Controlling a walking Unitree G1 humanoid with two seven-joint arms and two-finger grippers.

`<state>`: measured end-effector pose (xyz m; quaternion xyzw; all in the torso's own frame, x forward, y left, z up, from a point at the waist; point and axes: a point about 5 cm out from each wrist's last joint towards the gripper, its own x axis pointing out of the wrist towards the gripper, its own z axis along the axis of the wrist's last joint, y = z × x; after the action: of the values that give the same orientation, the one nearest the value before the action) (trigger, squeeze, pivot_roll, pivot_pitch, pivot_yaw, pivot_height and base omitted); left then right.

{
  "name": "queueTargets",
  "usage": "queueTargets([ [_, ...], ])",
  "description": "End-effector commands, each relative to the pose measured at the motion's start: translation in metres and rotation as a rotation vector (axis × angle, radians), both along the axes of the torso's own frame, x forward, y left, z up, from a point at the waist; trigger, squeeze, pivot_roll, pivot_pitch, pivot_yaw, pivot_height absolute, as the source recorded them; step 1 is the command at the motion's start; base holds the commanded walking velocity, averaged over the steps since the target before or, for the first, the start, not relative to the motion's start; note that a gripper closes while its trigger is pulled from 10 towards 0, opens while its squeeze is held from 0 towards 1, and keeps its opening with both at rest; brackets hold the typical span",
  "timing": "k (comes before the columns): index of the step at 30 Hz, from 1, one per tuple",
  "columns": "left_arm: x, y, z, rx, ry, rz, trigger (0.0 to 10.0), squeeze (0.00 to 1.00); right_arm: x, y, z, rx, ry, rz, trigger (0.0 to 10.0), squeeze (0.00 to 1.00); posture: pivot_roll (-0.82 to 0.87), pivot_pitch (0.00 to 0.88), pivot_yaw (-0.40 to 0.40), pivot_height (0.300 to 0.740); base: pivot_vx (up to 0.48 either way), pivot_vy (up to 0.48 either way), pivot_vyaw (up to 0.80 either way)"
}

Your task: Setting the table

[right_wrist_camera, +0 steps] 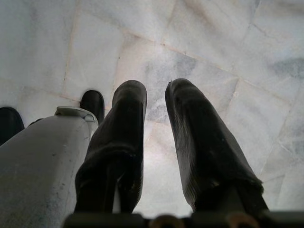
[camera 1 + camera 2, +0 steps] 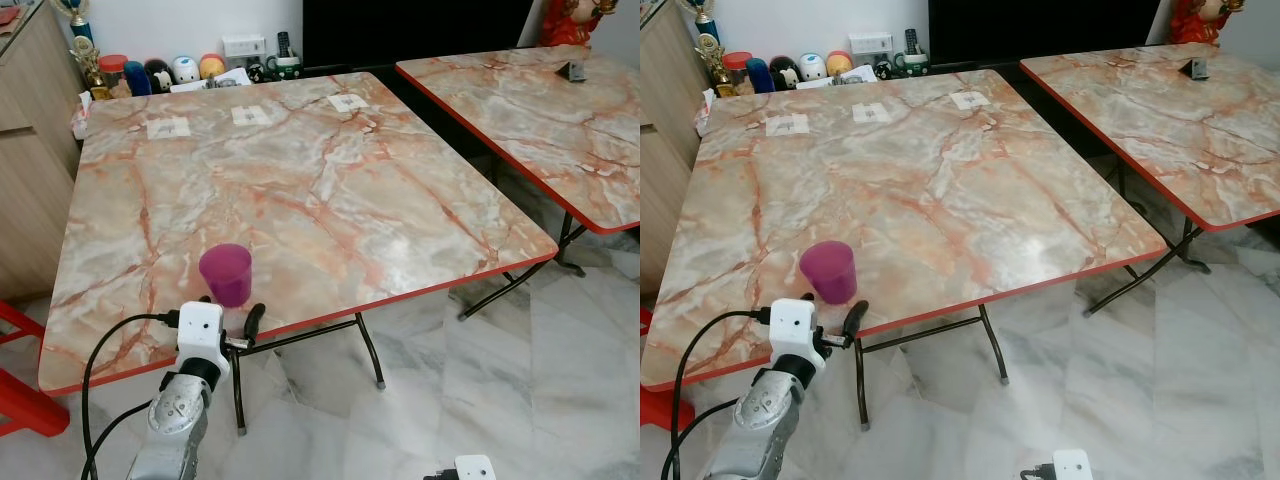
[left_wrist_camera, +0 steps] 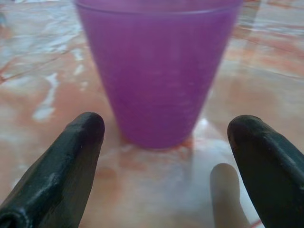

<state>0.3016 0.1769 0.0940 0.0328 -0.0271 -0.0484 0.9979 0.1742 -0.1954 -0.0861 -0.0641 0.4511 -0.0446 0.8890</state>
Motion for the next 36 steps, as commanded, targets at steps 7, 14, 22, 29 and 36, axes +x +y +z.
queueTargets([
  [7, 0.004, 0.003, -0.007, 0.006, 0.021, 0.021, 10.0, 0.0, -0.006, -0.002, -0.002, -0.005, 0.02, 0.007, 10.0, 0.0, 0.05, 0.105, -0.028, 0.74, 0.0, 0.0, 0.0],
  [14, 0.015, -0.002, -0.007, -0.004, 0.03, 0.02, 10.0, 0.0, -0.006, -0.002, -0.002, -0.008, 0.02, 0.01, 10.0, 0.0, 0.05, 0.105, -0.029, 0.74, 0.0, 0.0, 0.0],
  [22, 0.026, -0.007, -0.003, -0.007, 0.025, 0.017, 10.0, 0.0, -0.006, -0.002, -0.002, -0.009, 0.019, 0.011, 10.0, 0.0, 0.04, 0.107, -0.028, 0.74, 0.0, 0.0, 0.0],
  [29, 0.033, -0.011, -0.002, -0.013, 0.021, 0.02, 10.0, 0.0, -0.006, -0.002, -0.002, -0.011, 0.019, 0.013, 10.0, 0.0, 0.04, 0.107, -0.028, 0.74, 0.0, 0.0, 0.0],
  [36, 0.038, -0.013, -0.002, -0.028, 0.023, 0.036, 10.0, 0.0, -0.006, -0.002, -0.002, -0.014, 0.02, 0.017, 10.0, 0.0, 0.03, 0.109, -0.028, 0.74, 0.0, 0.0, 0.0],
])
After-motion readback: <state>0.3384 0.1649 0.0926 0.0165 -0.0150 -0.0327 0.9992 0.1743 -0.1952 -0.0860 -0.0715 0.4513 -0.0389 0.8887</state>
